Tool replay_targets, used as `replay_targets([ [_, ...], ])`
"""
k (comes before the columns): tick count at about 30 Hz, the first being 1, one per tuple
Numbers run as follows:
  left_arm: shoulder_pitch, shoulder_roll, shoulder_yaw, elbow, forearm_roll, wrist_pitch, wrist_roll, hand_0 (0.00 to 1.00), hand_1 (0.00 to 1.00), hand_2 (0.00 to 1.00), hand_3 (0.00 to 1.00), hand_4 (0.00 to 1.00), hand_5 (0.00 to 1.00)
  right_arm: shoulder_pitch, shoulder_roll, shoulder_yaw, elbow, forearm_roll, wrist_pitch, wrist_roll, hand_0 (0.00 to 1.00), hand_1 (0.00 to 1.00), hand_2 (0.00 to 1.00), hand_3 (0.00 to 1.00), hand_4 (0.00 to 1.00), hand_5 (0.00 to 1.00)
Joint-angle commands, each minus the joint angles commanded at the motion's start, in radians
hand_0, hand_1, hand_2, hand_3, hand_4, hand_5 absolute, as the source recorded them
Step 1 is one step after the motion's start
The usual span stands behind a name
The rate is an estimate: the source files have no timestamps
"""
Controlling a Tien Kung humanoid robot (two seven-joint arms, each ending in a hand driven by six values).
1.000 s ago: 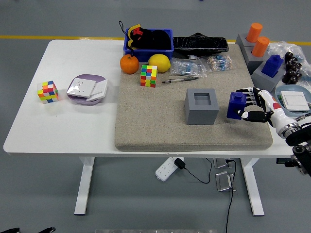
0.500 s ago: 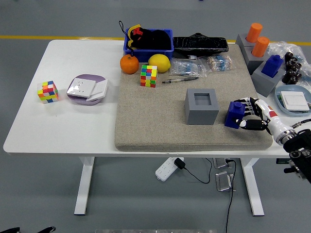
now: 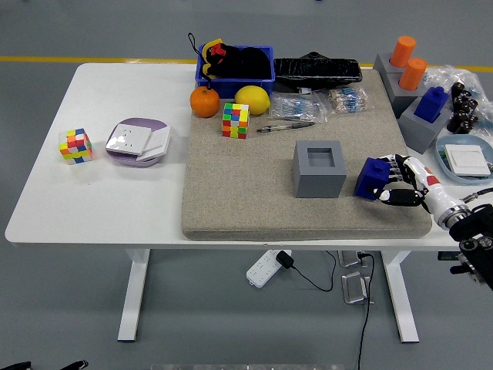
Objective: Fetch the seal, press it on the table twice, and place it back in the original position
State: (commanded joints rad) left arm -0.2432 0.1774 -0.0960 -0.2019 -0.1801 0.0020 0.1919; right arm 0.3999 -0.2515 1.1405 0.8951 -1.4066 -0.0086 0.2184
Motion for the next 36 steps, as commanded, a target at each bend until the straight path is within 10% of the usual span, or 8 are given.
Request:
replay_targets([
  [36, -0.004, 0.005, -0.002, 0.001, -0.002, 0.0, 0.001, 0.813, 0.785, 0.763, 0.801, 0.681, 0.422, 0.156, 0.005, -0.065, 0.133, 0.03, 0.072, -0.04, 0.604, 0.443, 0.429, 0.435, 0.691, 0.002],
])
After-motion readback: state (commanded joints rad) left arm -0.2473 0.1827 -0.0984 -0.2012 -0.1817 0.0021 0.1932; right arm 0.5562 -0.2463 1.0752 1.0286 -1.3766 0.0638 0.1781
